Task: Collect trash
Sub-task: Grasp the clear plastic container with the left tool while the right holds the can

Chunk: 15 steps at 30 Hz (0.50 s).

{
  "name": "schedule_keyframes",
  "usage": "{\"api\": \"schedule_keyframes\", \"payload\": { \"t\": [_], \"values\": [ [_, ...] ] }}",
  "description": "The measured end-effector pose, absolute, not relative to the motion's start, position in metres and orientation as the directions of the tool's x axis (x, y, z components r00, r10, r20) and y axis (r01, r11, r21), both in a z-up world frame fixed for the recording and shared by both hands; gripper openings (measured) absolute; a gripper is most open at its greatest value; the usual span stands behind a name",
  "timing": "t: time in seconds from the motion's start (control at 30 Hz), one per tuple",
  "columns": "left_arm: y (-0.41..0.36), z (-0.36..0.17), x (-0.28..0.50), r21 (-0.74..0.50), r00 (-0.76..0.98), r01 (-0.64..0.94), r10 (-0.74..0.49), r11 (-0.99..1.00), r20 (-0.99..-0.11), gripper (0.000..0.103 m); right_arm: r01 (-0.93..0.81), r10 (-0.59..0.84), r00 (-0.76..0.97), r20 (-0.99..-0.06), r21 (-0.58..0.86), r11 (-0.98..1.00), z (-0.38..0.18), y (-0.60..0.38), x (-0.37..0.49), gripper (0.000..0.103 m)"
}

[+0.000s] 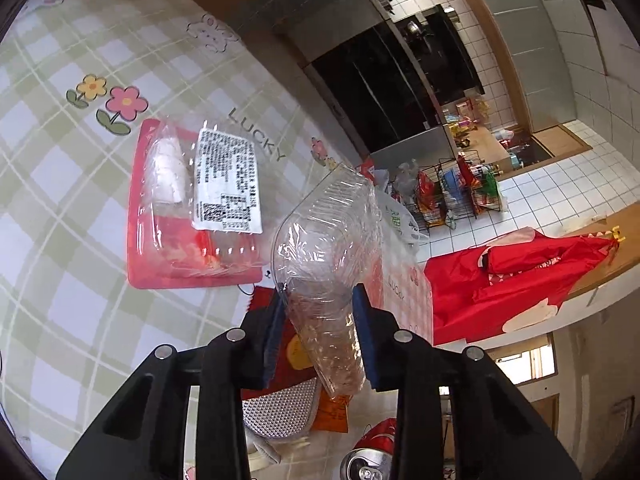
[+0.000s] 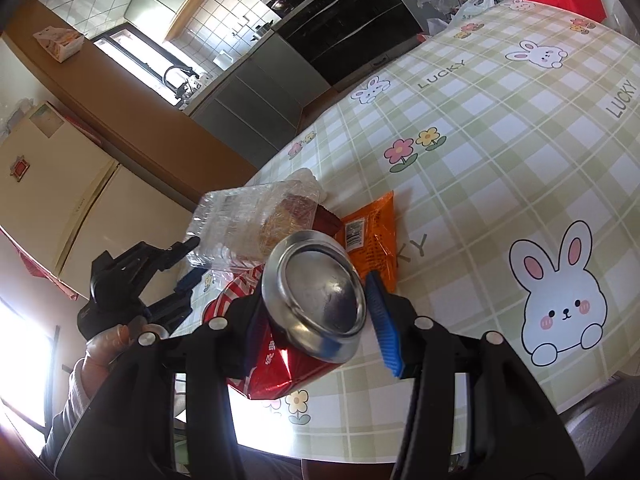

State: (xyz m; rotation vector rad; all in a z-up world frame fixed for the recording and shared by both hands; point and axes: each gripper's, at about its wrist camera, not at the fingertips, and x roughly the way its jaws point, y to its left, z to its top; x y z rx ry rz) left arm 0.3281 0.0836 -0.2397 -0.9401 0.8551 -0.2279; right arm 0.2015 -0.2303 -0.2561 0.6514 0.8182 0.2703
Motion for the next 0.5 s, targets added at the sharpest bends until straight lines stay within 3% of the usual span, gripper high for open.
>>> {"api": "schedule_keyframes", "payload": {
  "t": [0.5],
  "values": [
    [0.078,-0.153,0.253,-0.717,0.719,0.058,-0.528,0.694,-0.453,0.031,-0.010,0.425,0.732,-0.532,0.616,0.788,-0.216,-0.247,0.162,0.049]
  ]
}}
